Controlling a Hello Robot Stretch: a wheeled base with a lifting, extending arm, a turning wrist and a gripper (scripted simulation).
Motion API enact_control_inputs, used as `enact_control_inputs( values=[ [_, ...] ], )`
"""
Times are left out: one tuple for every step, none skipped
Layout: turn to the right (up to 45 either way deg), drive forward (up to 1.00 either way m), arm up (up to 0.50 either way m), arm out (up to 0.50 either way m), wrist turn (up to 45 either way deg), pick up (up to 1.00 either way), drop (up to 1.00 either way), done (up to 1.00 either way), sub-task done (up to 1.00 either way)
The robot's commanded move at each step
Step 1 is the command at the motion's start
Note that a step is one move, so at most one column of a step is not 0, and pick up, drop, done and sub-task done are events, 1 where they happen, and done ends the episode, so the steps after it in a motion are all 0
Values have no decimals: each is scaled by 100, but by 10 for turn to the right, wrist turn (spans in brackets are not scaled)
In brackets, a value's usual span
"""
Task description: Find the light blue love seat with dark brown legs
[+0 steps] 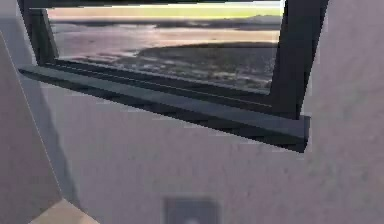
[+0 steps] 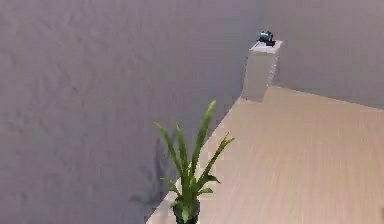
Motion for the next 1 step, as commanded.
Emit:
enact_control_inputs(
  values=[
    [450, 0, 0, 0, 0, 0, 0, 0, 0]
  ],
)
